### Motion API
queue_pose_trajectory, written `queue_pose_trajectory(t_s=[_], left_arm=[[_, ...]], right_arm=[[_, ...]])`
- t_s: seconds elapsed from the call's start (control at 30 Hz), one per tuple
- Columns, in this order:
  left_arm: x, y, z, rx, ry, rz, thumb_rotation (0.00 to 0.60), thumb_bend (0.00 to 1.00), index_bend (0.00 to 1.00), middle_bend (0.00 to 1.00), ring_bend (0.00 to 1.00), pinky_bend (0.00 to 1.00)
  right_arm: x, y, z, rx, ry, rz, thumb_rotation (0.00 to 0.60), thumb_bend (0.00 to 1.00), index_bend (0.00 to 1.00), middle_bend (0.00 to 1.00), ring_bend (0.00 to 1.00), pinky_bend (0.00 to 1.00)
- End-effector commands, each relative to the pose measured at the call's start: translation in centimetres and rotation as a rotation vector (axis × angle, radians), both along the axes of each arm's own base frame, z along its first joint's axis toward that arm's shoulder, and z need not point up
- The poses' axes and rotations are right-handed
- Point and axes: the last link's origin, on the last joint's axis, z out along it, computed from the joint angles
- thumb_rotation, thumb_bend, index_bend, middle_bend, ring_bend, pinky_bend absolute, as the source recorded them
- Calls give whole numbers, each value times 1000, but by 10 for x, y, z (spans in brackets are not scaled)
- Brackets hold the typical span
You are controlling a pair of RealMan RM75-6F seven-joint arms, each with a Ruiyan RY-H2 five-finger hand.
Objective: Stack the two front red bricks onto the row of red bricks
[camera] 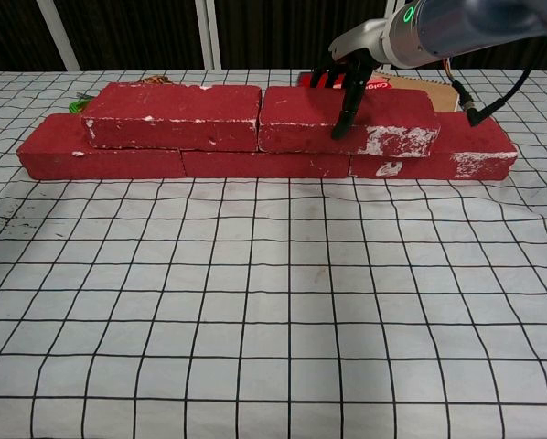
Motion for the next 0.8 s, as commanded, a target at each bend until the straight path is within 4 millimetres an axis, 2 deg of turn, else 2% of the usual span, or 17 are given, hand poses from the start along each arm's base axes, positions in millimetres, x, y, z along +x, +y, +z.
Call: queue_pose_trajectory(t_s=[0.03,0.37,0.8], left_arm=[[0,0,0,0,-1,0,600,0,51,51,0,0],[-1,0,0,1,4,4,600,0,51,51,0,0],[-1,0,0,0,6,6,600,0,51,51,0,0]], right_arm=[[0,0,0,3,2,-1,600,372,227,181,140,176],[-1,0,0,4,14,-2,600,310,174,126,94,169],[-2,-2,0,-10,16,-19,600,269,150,116,86,169]])
